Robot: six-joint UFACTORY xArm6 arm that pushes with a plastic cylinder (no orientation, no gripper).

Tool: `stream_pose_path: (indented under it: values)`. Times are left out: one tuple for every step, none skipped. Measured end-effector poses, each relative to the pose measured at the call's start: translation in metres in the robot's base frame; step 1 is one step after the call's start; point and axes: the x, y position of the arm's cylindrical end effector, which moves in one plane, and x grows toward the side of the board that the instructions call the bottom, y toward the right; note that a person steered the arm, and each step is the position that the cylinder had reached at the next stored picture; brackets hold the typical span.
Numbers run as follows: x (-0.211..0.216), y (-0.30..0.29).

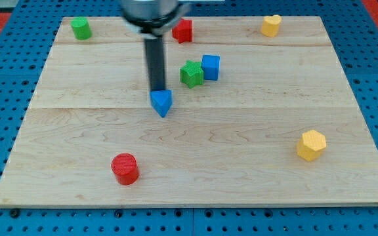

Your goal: Move the triangle vertically below the heart

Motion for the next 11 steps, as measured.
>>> stream_pose_path:
  values:
    - [0.011, -0.045]
    - [0.018, 0.029]
    - [0.018, 0.096]
    - [0.039, 0.054]
    - [0.038, 0.121]
    - [0.032, 0.201]
    - [0.042, 0.218]
    - [0.075, 0.238]
    - [0.041, 0.263]
    - [0.015, 0.26]
    - [0.035, 0.269]
